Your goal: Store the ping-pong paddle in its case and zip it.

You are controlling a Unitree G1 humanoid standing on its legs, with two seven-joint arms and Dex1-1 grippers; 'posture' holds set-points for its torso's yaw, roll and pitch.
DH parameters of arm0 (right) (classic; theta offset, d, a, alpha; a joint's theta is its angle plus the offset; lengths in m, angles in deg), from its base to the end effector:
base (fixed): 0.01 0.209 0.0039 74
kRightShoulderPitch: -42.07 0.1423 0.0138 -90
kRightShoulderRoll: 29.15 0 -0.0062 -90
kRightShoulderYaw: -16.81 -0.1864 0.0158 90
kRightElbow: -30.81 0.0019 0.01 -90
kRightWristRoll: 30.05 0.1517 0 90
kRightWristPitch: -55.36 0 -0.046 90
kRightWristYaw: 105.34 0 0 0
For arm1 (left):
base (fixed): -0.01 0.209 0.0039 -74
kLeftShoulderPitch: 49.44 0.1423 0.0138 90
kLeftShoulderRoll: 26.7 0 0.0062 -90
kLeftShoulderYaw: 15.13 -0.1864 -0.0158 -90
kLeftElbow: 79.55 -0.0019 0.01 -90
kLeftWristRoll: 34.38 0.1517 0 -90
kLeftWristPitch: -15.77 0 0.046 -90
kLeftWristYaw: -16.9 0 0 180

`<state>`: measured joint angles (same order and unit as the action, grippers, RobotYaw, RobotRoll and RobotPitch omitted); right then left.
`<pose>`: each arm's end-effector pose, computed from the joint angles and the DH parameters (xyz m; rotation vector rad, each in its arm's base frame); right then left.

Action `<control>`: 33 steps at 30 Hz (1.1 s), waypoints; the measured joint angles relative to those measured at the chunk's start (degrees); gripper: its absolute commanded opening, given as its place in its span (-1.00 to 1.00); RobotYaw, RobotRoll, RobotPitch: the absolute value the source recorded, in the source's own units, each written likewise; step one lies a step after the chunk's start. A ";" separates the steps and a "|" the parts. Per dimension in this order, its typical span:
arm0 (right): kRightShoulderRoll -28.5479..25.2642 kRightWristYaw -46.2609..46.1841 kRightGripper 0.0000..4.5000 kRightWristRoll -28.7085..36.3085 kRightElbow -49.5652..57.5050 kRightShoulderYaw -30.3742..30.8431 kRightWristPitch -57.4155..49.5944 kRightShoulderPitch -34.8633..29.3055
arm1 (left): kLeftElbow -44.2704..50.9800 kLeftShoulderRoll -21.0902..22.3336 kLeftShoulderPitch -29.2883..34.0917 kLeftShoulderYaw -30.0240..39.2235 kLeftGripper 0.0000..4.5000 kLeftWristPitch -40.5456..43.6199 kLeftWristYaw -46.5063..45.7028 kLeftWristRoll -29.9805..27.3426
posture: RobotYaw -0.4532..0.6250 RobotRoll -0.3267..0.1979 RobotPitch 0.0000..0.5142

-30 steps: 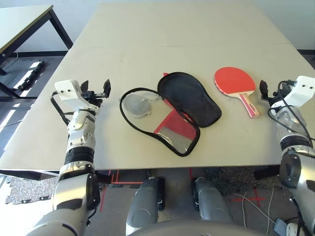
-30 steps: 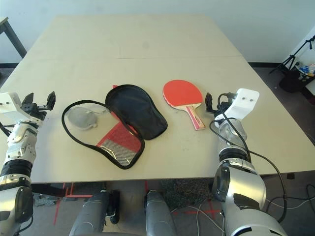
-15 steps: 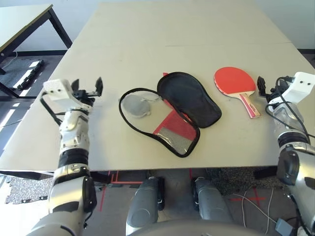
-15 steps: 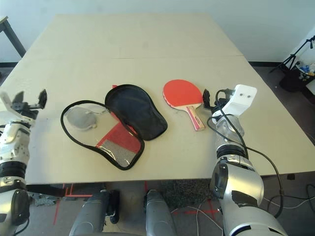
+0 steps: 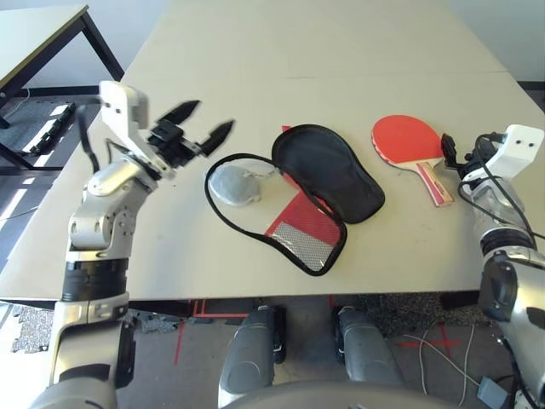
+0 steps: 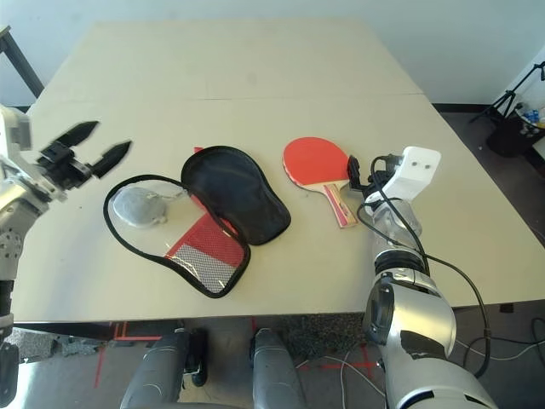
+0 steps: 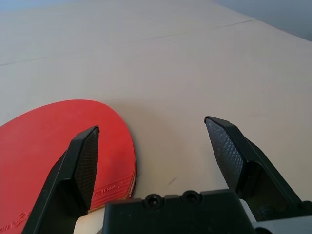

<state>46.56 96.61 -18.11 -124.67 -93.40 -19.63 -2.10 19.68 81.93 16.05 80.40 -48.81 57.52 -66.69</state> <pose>0.3226 -0.3148 0.1094 0.0069 -0.0716 -0.0848 0.2704 0.2300 0.1952 0.1163 -0.1302 -0.8113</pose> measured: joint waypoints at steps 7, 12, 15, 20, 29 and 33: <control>-5.13 0.40 0.98 -4.35 19.84 7.18 -21.48 -1.22 | 0.76 -2.14 -0.05 -2.70 1.00 1.99 2.04 0.77 | -0.17 0.25 -0.29; -8.14 1.96 0.98 -4.27 39.19 11.57 -50.21 -4.71 | 0.28 -3.78 -0.27 -4.22 1.00 1.91 2.50 1.75 | -0.20 0.25 -0.27; -10.41 3.23 0.98 -3.88 49.79 15.25 -68.08 -4.77 | 0.19 -4.47 -0.37 -5.15 1.00 1.70 2.92 2.86 | -0.21 0.25 -0.25; -10.38 2.31 0.98 -3.36 57.30 17.24 -89.09 -2.01 | -0.29 -5.47 -0.37 -6.71 1.00 1.10 3.46 4.30 | -0.22 0.25 -0.23; -6.47 0.83 0.98 -3.09 55.93 21.12 -95.95 0.33 | -0.35 -7.08 -0.47 -7.71 1.00 0.70 3.82 5.84 | -0.20 0.25 -0.22; -4.43 0.73 0.98 -3.21 53.16 22.14 -94.07 1.96 | -0.36 -7.41 -0.53 -7.99 1.00 0.61 3.79 6.75 | -0.16 0.25 -0.21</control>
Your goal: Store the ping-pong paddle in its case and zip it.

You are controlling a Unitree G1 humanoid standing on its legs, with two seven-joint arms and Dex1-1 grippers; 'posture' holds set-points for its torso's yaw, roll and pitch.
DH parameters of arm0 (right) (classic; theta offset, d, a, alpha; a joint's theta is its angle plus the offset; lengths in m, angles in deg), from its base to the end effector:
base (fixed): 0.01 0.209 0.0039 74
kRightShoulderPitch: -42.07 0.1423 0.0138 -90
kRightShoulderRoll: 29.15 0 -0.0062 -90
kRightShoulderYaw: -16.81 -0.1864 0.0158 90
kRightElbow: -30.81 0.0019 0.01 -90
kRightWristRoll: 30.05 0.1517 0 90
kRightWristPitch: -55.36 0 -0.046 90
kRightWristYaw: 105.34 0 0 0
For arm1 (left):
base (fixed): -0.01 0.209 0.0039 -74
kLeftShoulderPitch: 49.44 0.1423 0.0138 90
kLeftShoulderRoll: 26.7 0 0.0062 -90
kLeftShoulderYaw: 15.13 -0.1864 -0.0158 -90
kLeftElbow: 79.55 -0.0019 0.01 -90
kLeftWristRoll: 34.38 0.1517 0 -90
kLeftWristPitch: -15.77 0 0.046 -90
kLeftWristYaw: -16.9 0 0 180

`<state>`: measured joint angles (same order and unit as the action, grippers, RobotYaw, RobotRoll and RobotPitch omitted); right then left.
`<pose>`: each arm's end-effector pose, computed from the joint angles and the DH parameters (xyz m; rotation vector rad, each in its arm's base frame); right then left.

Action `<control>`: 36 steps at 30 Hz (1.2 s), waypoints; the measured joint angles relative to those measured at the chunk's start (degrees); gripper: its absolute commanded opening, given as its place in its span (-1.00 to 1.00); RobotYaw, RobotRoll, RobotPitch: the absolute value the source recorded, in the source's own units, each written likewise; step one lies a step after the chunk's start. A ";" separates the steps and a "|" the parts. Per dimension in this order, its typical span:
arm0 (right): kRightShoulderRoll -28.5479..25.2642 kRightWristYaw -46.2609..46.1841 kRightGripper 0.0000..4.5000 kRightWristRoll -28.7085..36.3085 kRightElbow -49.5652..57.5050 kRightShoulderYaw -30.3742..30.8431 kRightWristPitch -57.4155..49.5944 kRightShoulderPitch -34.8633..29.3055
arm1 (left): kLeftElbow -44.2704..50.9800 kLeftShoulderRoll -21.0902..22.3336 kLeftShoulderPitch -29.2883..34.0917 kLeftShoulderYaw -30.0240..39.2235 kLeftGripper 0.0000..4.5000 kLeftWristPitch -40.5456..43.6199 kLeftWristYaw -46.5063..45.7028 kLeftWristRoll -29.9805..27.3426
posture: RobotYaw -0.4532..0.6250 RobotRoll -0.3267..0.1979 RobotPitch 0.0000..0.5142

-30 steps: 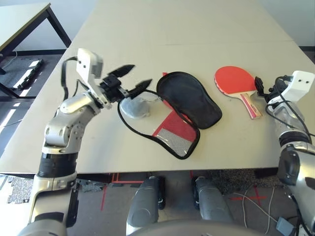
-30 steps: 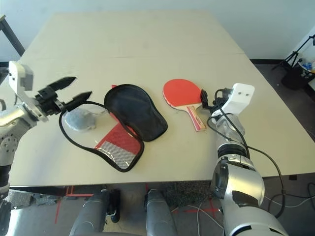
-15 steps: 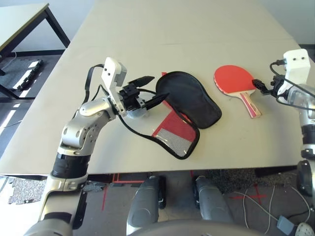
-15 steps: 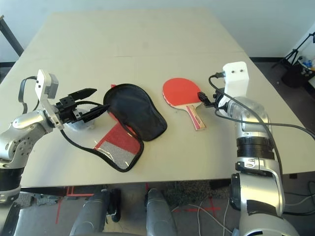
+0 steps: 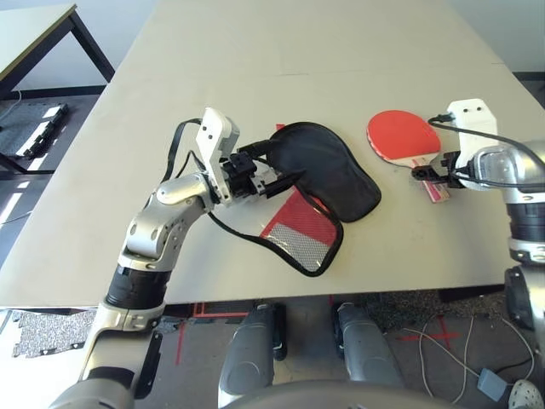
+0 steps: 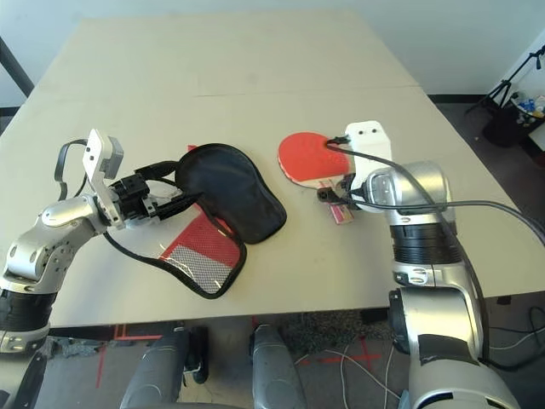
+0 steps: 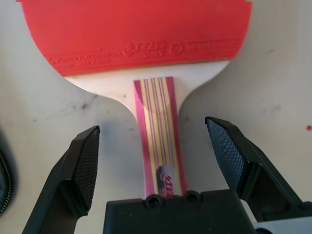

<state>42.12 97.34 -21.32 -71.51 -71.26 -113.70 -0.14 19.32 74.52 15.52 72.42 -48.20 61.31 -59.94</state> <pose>0.3153 -0.2356 0.2084 -0.1780 0.7817 0.0982 0.2778 0.1867 0.1698 0.1200 -0.0509 -0.9782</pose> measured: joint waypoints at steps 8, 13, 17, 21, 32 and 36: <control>1.84 -0.20 0.74 -0.49 -5.04 1.18 3.55 1.56 | 0.11 -0.35 0.02 -0.01 1.00 0.00 -0.48 0.83 | -0.13 0.25 -0.20; 1.84 -0.22 0.08 -0.70 -6.20 1.19 4.94 1.55 | 0.21 -0.39 0.04 -0.01 1.00 0.00 -0.79 1.04 | -0.14 0.25 -0.19; 1.68 -0.30 -0.42 -0.80 -5.23 1.20 5.08 0.83 | 0.21 -0.47 0.03 -0.01 1.00 -0.01 -0.82 1.14 | -0.15 0.25 -0.19; 1.31 -0.32 -0.46 -0.83 -3.40 1.39 5.54 -0.11 | 0.19 -0.56 -0.02 -0.01 1.00 -0.07 -0.79 1.24 | -0.16 0.25 -0.19; 1.07 -1.96 -0.46 -1.12 6.49 -1.05 14.46 -4.52 | -0.14 -0.94 -0.55 -0.18 1.00 -0.89 -0.32 1.55 | -0.17 0.25 -0.19; 2.44 -1.21 -0.46 -0.30 11.00 -1.42 17.18 -5.66 | -0.19 -1.00 -0.55 -0.23 1.00 -1.03 -0.24 1.59 | -0.17 0.25 -0.19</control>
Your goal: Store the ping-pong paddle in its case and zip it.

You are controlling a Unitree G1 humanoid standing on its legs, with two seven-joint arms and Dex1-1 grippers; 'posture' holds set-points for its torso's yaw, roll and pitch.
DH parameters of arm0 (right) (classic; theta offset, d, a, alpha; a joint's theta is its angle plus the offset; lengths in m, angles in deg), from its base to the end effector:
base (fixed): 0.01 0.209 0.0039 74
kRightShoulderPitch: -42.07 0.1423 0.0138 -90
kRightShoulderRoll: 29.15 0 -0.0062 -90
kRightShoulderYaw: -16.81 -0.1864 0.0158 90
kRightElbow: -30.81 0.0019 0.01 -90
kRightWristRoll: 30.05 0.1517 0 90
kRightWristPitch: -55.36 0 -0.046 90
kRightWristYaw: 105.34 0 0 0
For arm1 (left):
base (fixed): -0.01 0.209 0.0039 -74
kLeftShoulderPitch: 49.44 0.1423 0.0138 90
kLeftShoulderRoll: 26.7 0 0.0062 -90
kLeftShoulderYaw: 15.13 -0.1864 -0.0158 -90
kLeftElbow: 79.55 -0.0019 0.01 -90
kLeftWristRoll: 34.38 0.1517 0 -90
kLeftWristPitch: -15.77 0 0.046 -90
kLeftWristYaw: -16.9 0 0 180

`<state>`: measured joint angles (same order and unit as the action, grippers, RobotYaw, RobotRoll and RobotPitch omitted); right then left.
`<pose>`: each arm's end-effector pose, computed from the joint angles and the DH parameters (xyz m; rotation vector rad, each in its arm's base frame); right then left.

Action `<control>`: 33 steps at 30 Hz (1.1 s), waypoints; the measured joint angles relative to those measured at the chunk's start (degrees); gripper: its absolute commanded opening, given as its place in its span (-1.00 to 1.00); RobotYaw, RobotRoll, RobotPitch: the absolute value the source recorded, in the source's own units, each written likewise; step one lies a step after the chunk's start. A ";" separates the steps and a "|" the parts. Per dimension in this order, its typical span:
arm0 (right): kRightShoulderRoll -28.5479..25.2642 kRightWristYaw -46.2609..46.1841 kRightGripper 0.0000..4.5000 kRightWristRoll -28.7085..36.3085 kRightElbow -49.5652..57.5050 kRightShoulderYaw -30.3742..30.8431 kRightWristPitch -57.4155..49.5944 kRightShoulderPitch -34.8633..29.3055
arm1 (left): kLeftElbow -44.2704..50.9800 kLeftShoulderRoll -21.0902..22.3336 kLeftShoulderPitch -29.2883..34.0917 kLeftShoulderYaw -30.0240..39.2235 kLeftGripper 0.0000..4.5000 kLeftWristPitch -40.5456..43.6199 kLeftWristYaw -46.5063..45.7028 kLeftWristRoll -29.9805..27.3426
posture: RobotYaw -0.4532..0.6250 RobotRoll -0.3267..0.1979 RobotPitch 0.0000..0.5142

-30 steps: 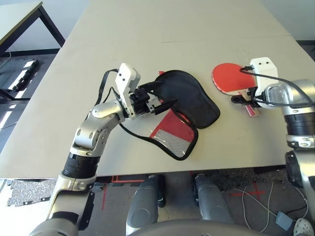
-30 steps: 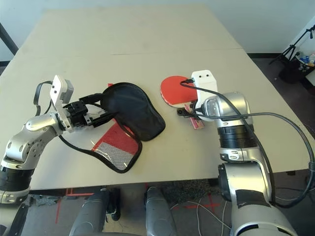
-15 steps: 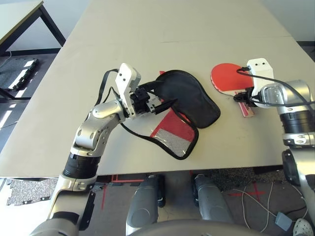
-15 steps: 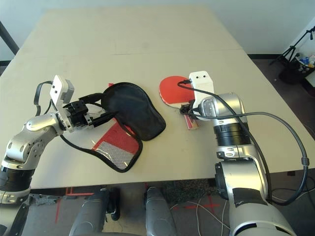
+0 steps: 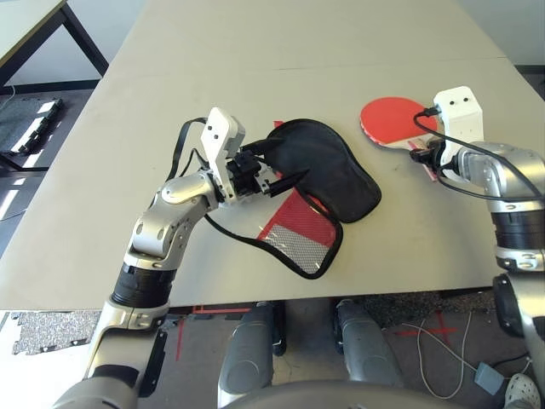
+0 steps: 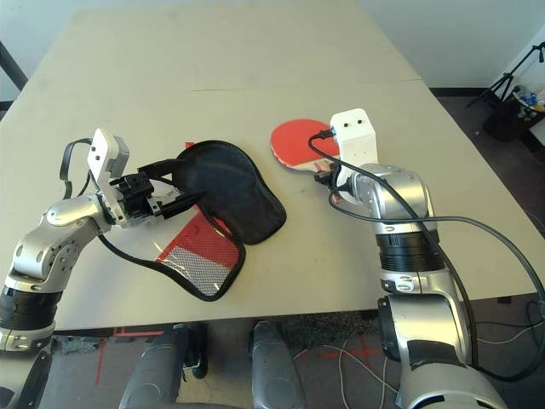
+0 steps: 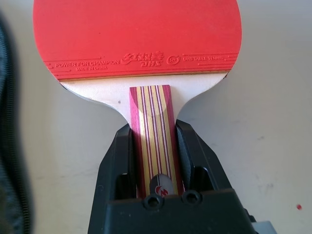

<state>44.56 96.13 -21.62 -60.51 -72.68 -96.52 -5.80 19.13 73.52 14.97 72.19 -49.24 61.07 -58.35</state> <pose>0.3073 -0.2173 0.2138 -0.2921 0.4139 0.2093 0.2791 0.1830 0.1711 0.1376 -0.0727 -0.9720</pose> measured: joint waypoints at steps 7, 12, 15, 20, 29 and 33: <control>4.63 -0.07 -0.46 0.66 8.35 1.10 -0.33 -0.61 | -0.02 0.03 0.02 -0.04 1.00 -0.03 0.01 0.42 | -0.14 0.25 -0.17; 12.02 -2.84 -0.46 0.62 13.34 4.91 -2.36 -2.26 | 0.01 0.04 0.03 -0.04 1.00 -0.01 0.01 0.95 | -0.13 0.25 -0.17; 14.09 -3.85 -0.46 0.46 14.45 7.39 -3.29 -4.06 | 0.02 0.18 0.06 -0.03 1.00 0.00 0.01 0.97 | -0.11 0.25 -0.15; 15.30 -4.38 -0.46 0.37 15.40 10.40 -3.92 -5.94 | 0.07 0.41 0.08 -0.02 1.00 0.04 -0.02 0.97 | -0.10 0.25 -0.14; 11.06 -1.79 -0.46 -0.09 14.51 12.36 -3.29 -6.13 | 0.30 0.76 0.57 -0.01 1.00 0.20 -0.24 0.97 | -0.09 0.25 -0.13; 10.64 -0.78 -0.46 -0.11 14.50 13.28 -2.75 -6.39 | 0.36 0.75 0.59 -0.01 1.00 0.20 -0.46 0.97 | -0.09 0.25 -0.13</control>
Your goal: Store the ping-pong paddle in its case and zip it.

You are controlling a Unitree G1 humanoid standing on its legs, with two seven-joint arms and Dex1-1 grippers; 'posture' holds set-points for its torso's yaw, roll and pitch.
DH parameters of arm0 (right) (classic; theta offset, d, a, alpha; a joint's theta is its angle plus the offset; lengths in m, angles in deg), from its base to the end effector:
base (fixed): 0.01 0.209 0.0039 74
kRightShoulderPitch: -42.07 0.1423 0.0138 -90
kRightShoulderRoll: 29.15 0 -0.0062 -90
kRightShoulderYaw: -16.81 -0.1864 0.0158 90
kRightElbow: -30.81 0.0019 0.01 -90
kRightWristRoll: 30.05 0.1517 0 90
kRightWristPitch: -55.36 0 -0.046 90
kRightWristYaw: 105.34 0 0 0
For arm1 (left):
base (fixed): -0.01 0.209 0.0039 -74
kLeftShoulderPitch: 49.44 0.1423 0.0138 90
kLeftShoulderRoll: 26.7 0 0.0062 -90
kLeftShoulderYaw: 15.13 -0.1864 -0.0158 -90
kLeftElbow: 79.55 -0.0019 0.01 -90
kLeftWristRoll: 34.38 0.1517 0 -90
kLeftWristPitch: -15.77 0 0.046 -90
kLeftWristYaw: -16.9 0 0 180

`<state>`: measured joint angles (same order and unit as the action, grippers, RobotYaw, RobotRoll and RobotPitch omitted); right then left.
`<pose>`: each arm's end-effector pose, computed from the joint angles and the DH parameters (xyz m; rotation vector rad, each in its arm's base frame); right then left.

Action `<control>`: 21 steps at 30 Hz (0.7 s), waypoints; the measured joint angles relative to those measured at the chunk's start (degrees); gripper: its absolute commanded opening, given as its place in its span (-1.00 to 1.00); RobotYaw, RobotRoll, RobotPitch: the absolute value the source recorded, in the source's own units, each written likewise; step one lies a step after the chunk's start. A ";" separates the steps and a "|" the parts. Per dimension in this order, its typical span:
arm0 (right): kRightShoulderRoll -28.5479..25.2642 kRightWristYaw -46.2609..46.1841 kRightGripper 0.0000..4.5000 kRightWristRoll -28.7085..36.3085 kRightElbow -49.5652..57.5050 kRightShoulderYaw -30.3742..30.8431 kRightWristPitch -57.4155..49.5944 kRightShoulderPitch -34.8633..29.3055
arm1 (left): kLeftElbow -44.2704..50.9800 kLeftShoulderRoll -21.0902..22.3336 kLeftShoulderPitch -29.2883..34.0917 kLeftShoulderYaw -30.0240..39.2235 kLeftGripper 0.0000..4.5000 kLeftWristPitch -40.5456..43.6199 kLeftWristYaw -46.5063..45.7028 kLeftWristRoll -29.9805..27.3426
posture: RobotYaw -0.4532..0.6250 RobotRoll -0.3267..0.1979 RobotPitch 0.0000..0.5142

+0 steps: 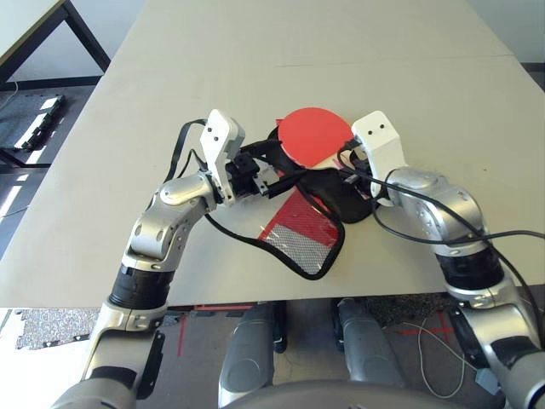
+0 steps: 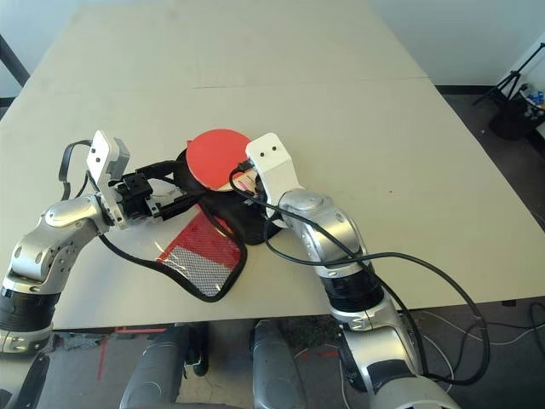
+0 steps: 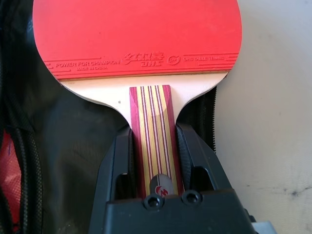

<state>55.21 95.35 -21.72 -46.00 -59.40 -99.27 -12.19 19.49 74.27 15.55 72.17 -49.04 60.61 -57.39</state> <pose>0.2815 -0.1308 0.1797 -0.3699 0.4105 0.5367 0.2776 0.1858 0.1702 0.1610 -0.0570 -0.9513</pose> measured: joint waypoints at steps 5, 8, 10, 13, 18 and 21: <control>0.07 0.78 -0.46 0.05 0.39 0.43 0.19 -0.78 | 0.02 -0.01 0.02 0.00 1.00 0.01 -0.19 0.00 | -0.09 0.25 -0.12; 0.17 1.30 -0.46 0.16 0.87 0.90 0.21 -1.03 | 0.02 0.00 0.13 0.00 1.00 0.01 -0.20 0.00 | -0.09 0.25 -0.11; 0.50 1.82 -0.46 0.28 1.01 1.40 0.21 -1.31 | 0.02 0.00 0.14 -0.01 1.00 0.02 -0.20 0.00 | -0.09 0.25 -0.11; 0.69 2.20 -0.46 0.51 1.23 1.93 0.18 -1.34 | 0.02 -0.01 0.14 -0.01 1.00 0.02 -0.20 0.00 | -0.09 0.25 -0.11; 1.31 1.70 -0.46 0.49 1.45 2.16 -0.63 -1.34 | 0.02 0.00 0.21 -0.01 1.00 0.10 -0.20 0.02 | -0.09 0.25 -0.11; 1.40 1.46 -0.46 0.51 1.45 2.03 -1.11 -1.25 | 0.03 0.00 0.33 -0.01 1.00 0.25 -0.21 0.02 | -0.09 0.25 -0.11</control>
<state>56.61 96.81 -21.21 -44.55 -57.37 -100.38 -13.44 19.52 74.27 15.89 72.17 -48.80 60.40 -57.37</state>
